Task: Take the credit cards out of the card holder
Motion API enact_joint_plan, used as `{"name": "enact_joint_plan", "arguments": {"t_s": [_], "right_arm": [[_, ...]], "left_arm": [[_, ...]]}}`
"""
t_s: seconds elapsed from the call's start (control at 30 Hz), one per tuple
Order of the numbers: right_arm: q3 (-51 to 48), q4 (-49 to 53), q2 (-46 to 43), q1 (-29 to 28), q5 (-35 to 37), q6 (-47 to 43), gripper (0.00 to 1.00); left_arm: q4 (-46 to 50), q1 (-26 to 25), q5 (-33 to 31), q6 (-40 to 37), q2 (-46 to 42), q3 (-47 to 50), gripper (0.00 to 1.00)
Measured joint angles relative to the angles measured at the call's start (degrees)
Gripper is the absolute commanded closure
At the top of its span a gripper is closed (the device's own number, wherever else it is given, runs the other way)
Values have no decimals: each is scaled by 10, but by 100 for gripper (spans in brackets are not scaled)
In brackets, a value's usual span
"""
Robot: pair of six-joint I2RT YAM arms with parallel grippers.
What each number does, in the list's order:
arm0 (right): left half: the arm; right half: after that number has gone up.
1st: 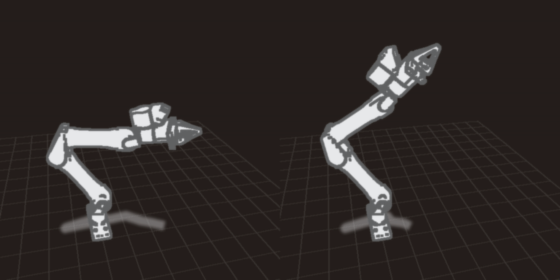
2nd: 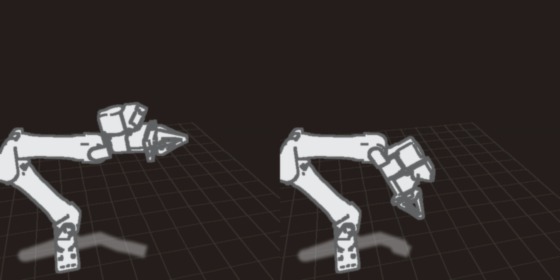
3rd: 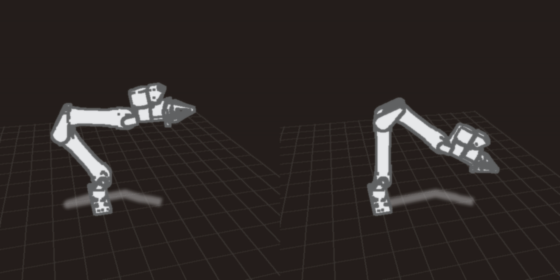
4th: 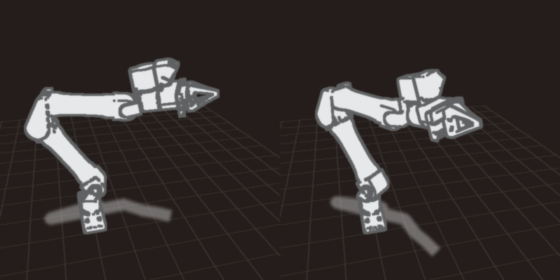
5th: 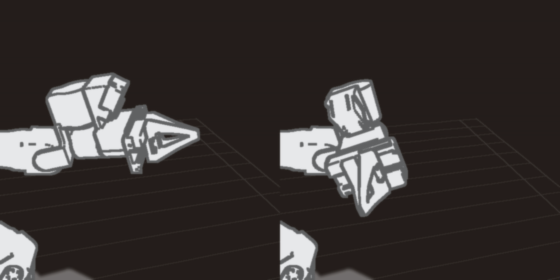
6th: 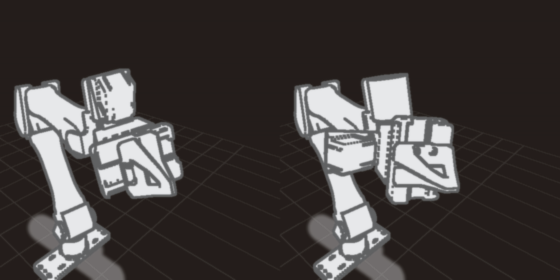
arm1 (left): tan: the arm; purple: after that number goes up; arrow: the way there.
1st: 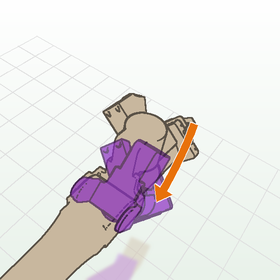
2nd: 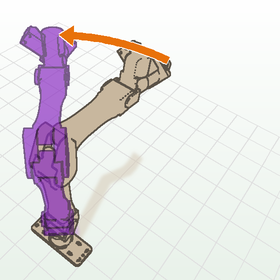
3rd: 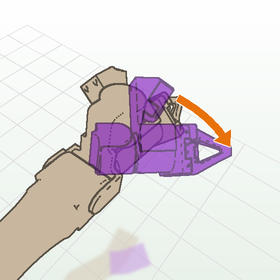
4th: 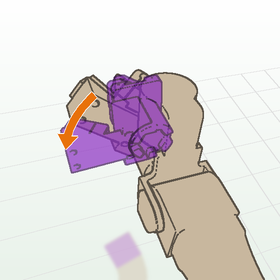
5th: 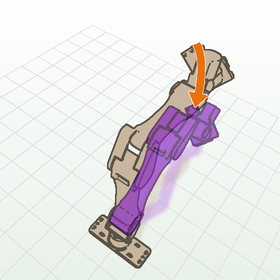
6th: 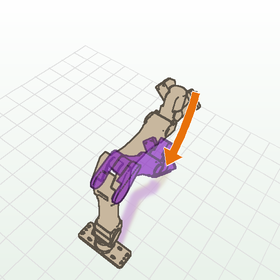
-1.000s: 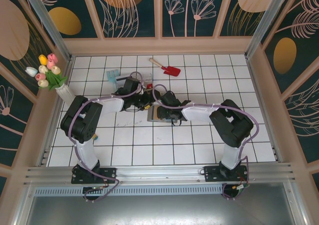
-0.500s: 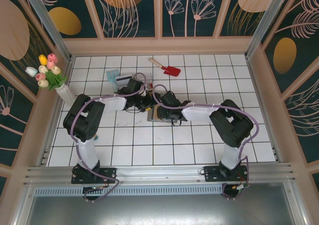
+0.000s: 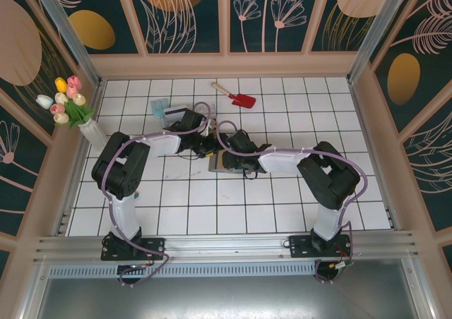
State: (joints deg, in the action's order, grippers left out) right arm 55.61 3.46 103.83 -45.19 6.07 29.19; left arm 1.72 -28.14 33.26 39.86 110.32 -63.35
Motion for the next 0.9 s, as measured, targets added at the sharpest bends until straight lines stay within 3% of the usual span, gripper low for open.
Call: {"name": "enact_joint_plan", "arguments": {"t_s": [0.63, 0.9], "right_arm": [[-21, -30, -12, 1, -11, -19, 40], [-38, -47, -25, 7, -34, -23, 32]], "left_arm": [[16, 0, 28, -28, 6, -12, 21], [15, -1, 45, -25, 6, -12, 22]]}}
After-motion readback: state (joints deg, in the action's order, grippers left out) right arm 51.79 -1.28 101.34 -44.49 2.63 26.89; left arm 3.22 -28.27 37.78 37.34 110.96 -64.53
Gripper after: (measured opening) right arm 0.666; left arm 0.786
